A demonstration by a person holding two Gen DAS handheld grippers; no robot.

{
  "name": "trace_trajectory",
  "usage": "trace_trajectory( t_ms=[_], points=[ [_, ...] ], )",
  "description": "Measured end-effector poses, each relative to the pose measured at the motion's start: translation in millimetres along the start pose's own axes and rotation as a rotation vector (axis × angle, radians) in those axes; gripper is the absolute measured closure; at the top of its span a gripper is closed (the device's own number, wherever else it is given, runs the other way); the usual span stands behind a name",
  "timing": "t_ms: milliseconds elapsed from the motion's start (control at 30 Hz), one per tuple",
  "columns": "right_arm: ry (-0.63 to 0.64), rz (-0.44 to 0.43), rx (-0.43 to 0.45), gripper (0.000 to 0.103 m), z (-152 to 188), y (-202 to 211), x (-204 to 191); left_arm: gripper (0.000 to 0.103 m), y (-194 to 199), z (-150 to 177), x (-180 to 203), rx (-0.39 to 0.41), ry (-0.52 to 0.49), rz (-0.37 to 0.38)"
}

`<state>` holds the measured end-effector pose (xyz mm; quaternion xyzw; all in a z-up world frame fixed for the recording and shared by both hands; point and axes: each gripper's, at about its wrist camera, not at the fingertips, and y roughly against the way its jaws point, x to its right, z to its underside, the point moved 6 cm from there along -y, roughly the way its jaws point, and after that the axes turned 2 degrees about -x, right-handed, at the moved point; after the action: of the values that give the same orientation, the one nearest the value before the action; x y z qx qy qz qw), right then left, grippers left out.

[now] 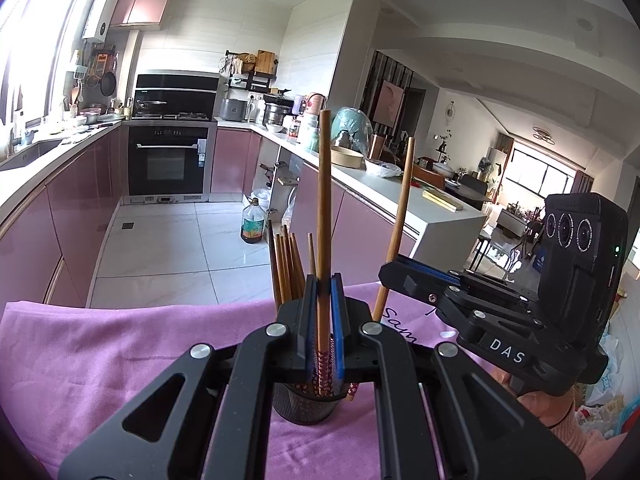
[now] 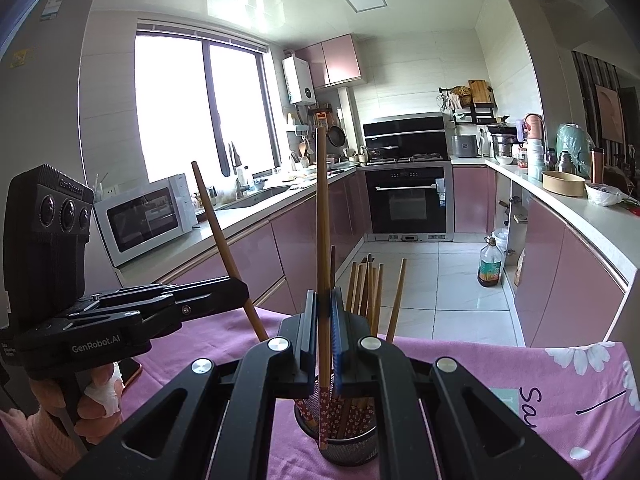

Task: Organize utensils
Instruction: 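Lower both upright chopsticks into the mesh cup among the others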

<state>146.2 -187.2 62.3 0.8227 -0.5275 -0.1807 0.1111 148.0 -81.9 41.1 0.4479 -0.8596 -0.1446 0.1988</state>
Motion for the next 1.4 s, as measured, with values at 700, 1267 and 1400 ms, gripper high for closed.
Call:
trace_trajectory(
  t_ms=[700, 1267, 1400],
  points=[
    [-0.017, 0.016, -0.024, 0.098, 0, -14, 7, 0.096, -13, -10, 3, -0.037, 0.01, -0.016],
    [-0.028, 0.009, 0.002, 0.098, -8, -11, 9, 0.096, -17, -12, 3, -0.053, 0.003, -0.023],
    [-0.03, 0.008, 0.006, 0.098, -9, -12, 10, 0.096, -16, -12, 3, -0.054, 0.003, -0.024]
  ],
)
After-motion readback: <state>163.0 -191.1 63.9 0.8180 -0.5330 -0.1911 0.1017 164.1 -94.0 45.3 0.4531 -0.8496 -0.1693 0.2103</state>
